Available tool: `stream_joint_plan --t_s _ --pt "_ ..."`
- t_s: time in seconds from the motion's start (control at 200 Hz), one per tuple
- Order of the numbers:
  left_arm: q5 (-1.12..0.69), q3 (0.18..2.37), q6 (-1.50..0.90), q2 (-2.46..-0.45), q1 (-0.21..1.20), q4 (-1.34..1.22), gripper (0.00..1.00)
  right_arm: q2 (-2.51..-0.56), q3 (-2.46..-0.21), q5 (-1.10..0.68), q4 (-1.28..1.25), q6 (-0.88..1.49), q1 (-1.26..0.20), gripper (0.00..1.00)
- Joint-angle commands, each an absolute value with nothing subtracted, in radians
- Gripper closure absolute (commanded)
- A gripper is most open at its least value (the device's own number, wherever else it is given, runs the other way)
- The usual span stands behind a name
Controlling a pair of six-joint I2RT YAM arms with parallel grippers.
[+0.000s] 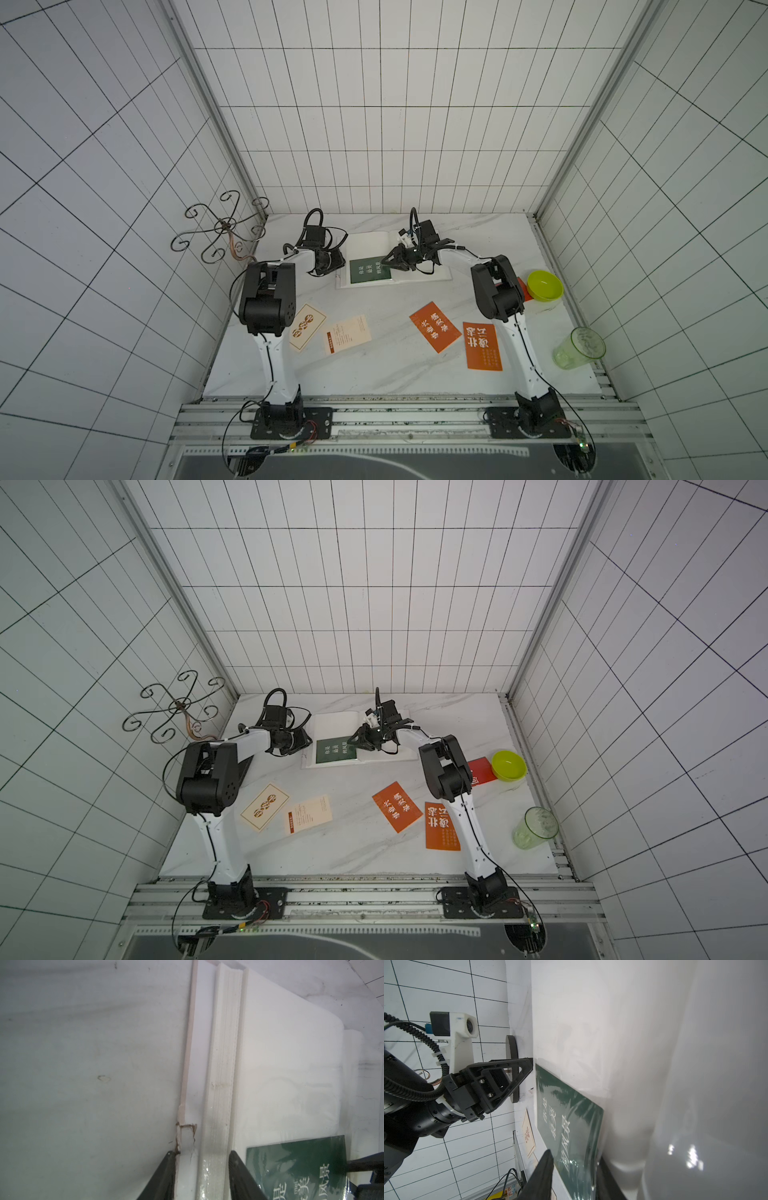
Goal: Place the photos into the photo albums
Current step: Insert the photo into the photo album.
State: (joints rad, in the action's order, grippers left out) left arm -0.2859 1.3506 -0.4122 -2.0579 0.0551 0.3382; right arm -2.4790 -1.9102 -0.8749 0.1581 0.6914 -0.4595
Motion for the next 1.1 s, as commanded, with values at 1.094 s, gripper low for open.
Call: stream_joint_plan --t_s 1.094 --pt "-0.267 1.291 -0.462 -1.811 0.015 0.328 0.58 -2.0 -1.539 -0.627 0.281 0.563 -0.415 0.6"
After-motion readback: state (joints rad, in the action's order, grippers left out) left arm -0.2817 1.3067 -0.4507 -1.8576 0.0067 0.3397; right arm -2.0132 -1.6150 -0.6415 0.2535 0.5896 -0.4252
